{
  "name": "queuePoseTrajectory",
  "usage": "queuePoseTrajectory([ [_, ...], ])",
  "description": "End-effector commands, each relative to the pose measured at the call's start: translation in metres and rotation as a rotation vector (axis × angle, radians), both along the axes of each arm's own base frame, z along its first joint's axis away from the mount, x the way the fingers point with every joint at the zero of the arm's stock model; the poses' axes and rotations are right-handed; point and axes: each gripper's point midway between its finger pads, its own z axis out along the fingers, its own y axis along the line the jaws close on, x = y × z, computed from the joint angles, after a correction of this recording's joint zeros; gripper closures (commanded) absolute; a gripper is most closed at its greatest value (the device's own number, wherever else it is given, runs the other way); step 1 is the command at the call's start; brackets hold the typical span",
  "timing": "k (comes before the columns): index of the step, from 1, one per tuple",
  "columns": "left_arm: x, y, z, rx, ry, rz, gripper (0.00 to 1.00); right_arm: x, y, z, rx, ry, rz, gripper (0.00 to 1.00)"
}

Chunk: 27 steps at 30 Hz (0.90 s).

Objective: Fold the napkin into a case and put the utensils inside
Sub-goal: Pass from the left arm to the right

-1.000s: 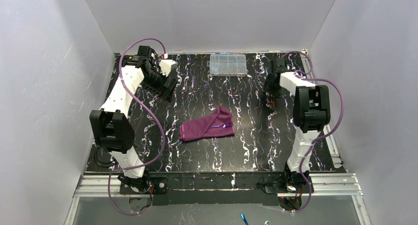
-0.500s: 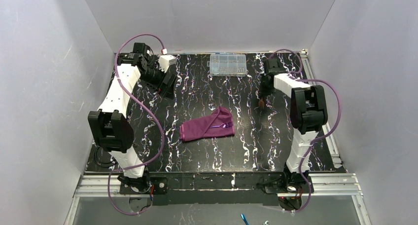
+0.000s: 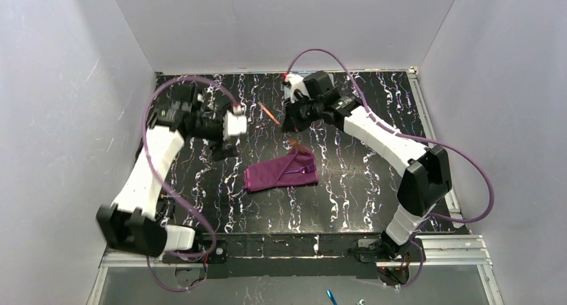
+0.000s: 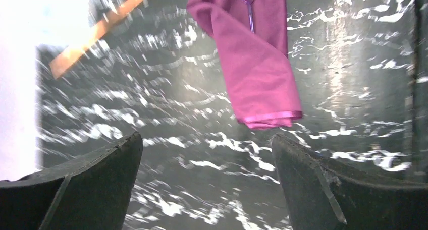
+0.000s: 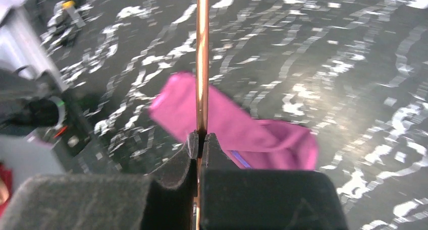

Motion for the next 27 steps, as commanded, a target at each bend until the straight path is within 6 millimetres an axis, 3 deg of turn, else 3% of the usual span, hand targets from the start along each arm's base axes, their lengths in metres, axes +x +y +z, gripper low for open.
queuePoseTrajectory([
  [1,0.001,-0.026,0.029,0.003,-0.601,-0.276,0.02,-0.05,0.027,0.031,0.091,0.044,0.165,0.99],
  [5,0.016,-0.031,0.036,0.05,-0.89,-0.31,0.02,-0.068,0.042,0.043,0.134,0.09,0.228,0.99],
  [10,0.016,-0.027,0.033,0.09,-0.938,-0.322,0.08,-0.084,0.055,0.048,0.157,0.127,0.293,0.99],
  [18,0.021,-0.028,0.029,0.14,-0.975,-0.361,0.46,-0.105,0.071,0.039,0.132,0.178,0.358,0.99],
  [21,0.022,-0.028,0.03,0.151,-0.982,-0.368,0.72,-0.105,0.075,0.042,0.139,0.177,0.359,0.99],
  [23,0.022,-0.027,0.027,0.163,-0.988,-0.377,1.0,-0.104,0.078,0.046,0.15,0.172,0.357,0.99],
  [25,0.023,-0.026,0.027,0.176,-0.995,-0.378,1.0,-0.102,0.08,0.047,0.154,0.177,0.344,0.99],
  [27,0.028,-0.024,0.028,0.191,-1.011,-0.36,1.0,-0.098,0.081,0.046,0.151,0.185,0.315,0.76],
])
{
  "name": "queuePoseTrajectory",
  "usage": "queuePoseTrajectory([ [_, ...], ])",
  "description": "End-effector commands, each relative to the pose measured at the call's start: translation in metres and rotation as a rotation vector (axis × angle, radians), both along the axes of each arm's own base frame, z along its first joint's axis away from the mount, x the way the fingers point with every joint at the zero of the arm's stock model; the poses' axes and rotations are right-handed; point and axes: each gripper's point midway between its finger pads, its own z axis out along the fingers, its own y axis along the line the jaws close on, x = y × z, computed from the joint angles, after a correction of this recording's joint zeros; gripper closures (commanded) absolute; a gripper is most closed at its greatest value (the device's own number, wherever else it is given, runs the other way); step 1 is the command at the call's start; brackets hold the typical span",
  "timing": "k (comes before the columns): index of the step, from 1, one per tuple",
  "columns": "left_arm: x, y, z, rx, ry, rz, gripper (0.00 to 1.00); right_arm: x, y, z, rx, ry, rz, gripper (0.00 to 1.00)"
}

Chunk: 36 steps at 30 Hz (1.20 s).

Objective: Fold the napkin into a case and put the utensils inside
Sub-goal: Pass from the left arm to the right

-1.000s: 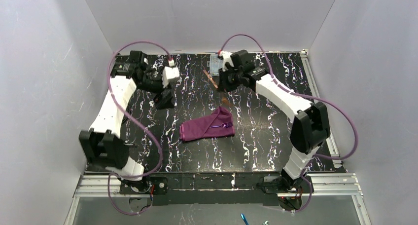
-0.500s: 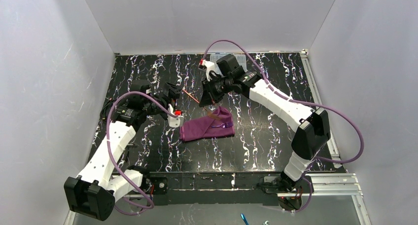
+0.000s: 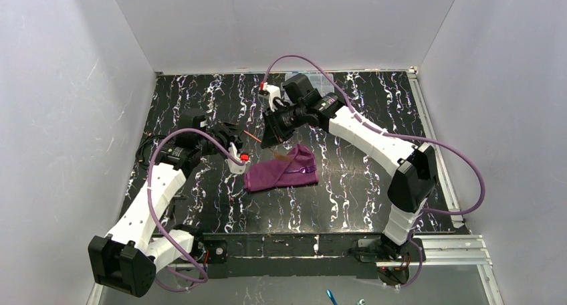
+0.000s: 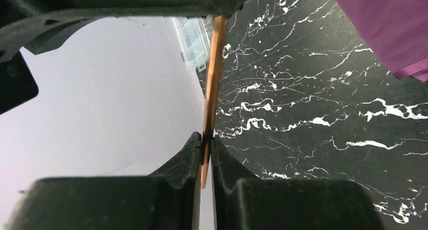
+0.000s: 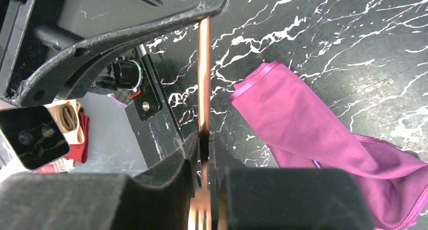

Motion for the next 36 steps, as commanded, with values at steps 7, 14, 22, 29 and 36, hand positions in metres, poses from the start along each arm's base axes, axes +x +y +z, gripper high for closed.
queuePoseTrajectory([
  [7,0.045,0.001,0.035,-0.003,-0.359,0.074,1.0,0.068,-0.044,0.024,0.072,0.143,-0.351,0.27],
  [14,0.059,0.01,0.043,0.01,-0.373,0.161,1.0,0.088,-0.093,0.029,0.124,0.227,-0.549,0.18],
  [22,0.065,0.011,0.046,0.017,-0.389,0.195,1.0,0.082,-0.086,0.017,0.253,0.429,-0.627,0.23],
  [29,0.071,0.013,0.044,0.034,-0.387,0.223,1.0,0.086,-0.073,0.023,0.357,0.516,-0.624,0.35],
  [36,0.074,0.014,0.042,0.039,-0.381,0.242,1.0,0.082,-0.058,0.02,0.374,0.55,-0.585,0.57],
])
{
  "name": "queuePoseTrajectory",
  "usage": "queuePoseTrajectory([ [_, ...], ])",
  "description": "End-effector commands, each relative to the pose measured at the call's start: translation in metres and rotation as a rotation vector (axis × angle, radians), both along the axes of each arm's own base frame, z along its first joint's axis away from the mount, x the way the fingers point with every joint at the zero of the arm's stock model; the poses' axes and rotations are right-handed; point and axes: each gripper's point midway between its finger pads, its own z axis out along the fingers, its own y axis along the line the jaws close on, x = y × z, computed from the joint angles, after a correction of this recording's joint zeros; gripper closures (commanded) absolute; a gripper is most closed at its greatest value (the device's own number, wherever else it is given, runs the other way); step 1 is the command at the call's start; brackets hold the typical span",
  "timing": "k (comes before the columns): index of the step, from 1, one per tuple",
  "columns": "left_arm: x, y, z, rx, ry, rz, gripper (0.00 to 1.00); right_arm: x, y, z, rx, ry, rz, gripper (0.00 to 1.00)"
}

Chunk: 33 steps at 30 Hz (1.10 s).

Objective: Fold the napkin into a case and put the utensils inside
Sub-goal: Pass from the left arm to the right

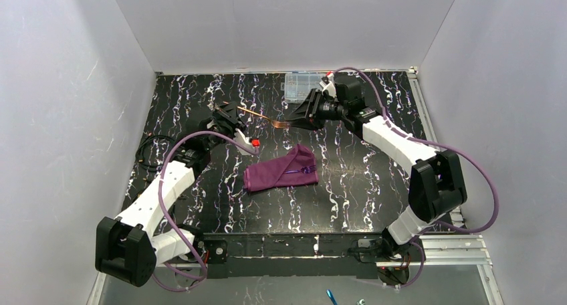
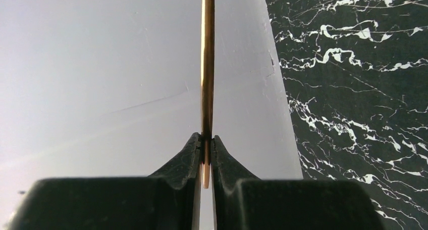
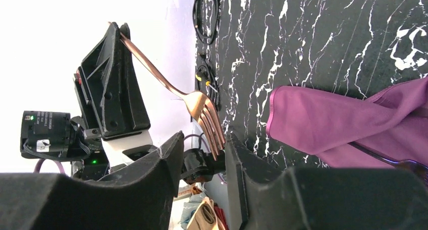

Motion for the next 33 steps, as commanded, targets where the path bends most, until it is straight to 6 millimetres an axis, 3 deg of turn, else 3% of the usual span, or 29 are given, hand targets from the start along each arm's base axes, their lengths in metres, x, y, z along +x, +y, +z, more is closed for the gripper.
queuePoseTrajectory([
  [1,0.002,-0.007,0.02,-0.027,-0.034,-0.01,1.0,-0.006,0.018,0.011,0.064,-0.019,0.058,0.55],
  [7,0.006,-0.004,0.022,-0.028,-0.038,0.011,1.0,-0.008,0.02,-0.006,0.012,0.015,0.057,0.41],
  [9,0.007,-0.004,0.022,-0.028,-0.038,0.015,1.0,-0.009,0.019,-0.014,-0.009,0.042,0.057,0.4],
  [12,0.006,-0.004,0.022,-0.031,-0.038,0.012,1.0,-0.005,0.019,-0.009,0.018,0.025,0.028,0.57],
  [16,0.003,-0.006,0.021,-0.051,-0.025,0.009,1.0,0.002,0.019,-0.004,0.028,0.006,-0.006,0.96],
  [18,-0.003,-0.007,0.014,-0.066,0.031,0.005,1.0,0.004,0.017,-0.006,0.012,-0.006,-0.02,0.99],
  [19,-0.008,-0.005,0.004,-0.064,0.102,0.017,0.9,0.004,0.013,-0.008,-0.005,-0.014,-0.026,0.99],
  [21,-0.022,-0.006,-0.012,-0.139,0.287,0.065,0.43,0.006,0.0,-0.015,-0.058,-0.021,-0.045,0.99],
  [23,-0.038,-0.003,-0.036,-0.195,0.512,0.156,0.24,0.006,-0.019,-0.021,-0.105,-0.037,-0.058,0.99],
  [26,-0.066,-0.003,-0.06,-0.334,0.872,0.346,0.2,-0.002,-0.051,-0.033,-0.193,-0.046,-0.056,0.99],
  [29,-0.095,-0.012,-0.086,-0.43,1.188,0.509,0.24,-0.022,-0.08,-0.043,-0.254,-0.029,-0.033,0.99],
  [33,-0.113,-0.026,-0.102,-0.574,1.425,0.699,0.29,-0.046,-0.115,-0.051,-0.338,0.006,-0.021,0.99],
])
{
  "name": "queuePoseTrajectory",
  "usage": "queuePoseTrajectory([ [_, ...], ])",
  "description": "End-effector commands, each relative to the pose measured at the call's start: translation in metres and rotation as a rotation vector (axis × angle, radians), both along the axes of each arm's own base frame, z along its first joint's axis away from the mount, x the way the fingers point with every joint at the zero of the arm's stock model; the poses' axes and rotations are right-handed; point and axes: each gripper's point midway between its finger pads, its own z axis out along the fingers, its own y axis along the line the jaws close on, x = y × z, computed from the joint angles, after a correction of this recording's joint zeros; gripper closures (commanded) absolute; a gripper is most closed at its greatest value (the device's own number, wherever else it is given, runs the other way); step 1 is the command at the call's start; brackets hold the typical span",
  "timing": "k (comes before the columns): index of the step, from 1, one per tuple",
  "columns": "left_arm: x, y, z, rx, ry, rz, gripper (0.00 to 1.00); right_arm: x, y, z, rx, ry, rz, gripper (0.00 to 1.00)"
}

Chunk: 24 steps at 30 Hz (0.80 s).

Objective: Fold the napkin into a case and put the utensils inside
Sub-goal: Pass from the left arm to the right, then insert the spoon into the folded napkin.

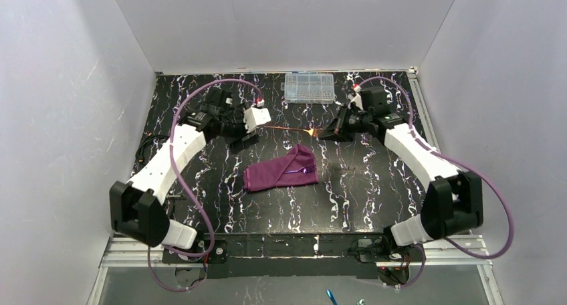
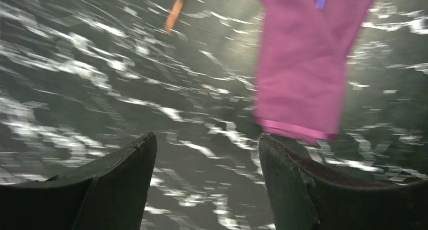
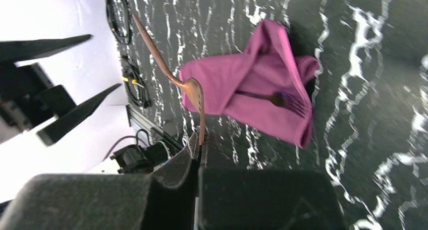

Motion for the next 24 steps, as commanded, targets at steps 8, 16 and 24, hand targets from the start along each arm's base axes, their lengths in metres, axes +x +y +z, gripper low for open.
queuePoseTrajectory([
  [8,-0.076,-0.008,-0.076,-0.101,0.803,0.485,0.34,-0.07,-0.071,-0.007,-0.194,0.027,0.059,0.99],
  [16,-0.082,0.007,-0.113,0.008,0.843,0.515,0.37,-0.082,-0.089,-0.02,-0.229,0.05,0.033,0.99],
  [24,-0.089,0.016,-0.131,0.07,0.861,0.511,0.47,-0.086,-0.087,-0.037,-0.226,0.078,0.072,0.99],
])
